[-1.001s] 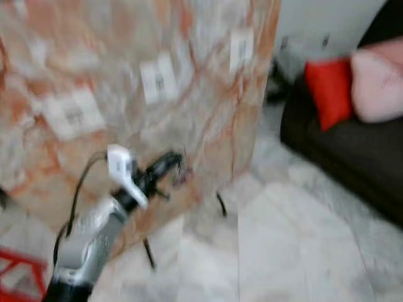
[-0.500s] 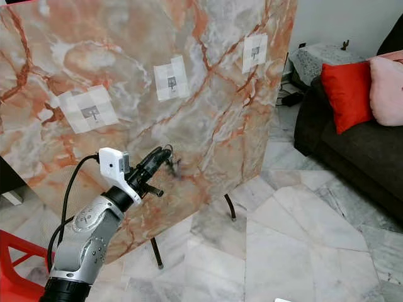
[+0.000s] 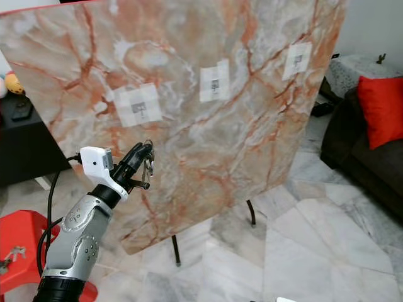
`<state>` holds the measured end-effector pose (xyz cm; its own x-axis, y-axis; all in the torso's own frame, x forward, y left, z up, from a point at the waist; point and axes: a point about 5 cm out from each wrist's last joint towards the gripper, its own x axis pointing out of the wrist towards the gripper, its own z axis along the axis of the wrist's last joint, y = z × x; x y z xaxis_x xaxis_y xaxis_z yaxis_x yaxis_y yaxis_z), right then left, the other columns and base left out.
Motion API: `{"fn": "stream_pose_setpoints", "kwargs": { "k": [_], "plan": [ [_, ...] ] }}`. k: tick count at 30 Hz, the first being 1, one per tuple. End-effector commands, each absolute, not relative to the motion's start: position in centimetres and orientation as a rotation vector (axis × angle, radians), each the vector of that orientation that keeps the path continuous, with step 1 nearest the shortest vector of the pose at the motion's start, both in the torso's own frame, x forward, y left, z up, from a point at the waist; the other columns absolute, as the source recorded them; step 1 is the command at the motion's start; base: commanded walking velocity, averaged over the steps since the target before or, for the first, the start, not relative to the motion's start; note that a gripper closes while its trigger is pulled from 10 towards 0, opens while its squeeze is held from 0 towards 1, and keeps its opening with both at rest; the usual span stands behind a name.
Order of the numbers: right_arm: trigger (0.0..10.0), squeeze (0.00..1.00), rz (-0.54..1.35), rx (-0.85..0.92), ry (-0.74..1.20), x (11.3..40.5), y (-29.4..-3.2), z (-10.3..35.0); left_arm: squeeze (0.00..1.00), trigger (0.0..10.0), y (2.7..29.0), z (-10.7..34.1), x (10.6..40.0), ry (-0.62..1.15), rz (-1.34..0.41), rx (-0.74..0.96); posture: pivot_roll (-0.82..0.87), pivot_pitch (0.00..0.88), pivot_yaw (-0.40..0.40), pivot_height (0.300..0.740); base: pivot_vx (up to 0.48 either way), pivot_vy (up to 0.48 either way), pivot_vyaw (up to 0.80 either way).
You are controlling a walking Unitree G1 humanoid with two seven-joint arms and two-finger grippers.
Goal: Hang keys on a hook
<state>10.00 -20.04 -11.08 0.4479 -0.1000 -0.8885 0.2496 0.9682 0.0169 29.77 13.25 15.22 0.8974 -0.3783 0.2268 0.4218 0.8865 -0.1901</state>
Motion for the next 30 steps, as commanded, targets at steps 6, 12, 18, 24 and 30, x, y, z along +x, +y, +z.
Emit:
{"fn": "stream_pose_setpoints", "kwargs": {
  "k": [6, 12, 18, 24, 30],
  "plan": [
    [10.0, 0.00, -0.209, 0.164, 1.086, 10.1, -19.5, -11.1, 0.00, 10.0, 12.7, 15.4, 29.8, -0.199, -0.470, -0.188, 0.03, 0.000, -0.021, 0.740, 0.000, 0.000, 0.00],
    [10.0, 0.00, -0.209, 0.165, 1.085, 10.1, -19.5, -11.1, 0.00, 10.0, 12.3, 15.5, 29.6, -0.206, -0.483, -0.184, 0.04, 0.000, -0.022, 0.740, 0.000, 0.000, 0.00],
    [10.0, 0.00, -0.213, 0.166, 1.085, 10.1, -19.5, -11.1, 0.00, 10.0, 11.5, 15.4, 29.3, -0.199, -0.542, -0.183, 0.04, 0.000, -0.020, 0.740, 0.000, 0.000, 0.00],
    [10.0, 0.00, -0.216, 0.168, 1.084, 10.1, -19.5, -11.1, 0.00, 10.0, 10.8, 15.4, 29.3, -0.199, -0.569, -0.161, 0.04, 0.000, -0.018, 0.740, 0.000, 0.000, 0.00],
    [10.0, 0.00, -0.210, 0.166, 1.084, 10.1, -19.4, -11.1, 0.00, 10.0, 10.2, 15.1, 29.2, -0.198, -0.567, -0.172, 0.04, 0.000, -0.018, 0.740, 0.000, 0.000, 0.00]
  ]
}}
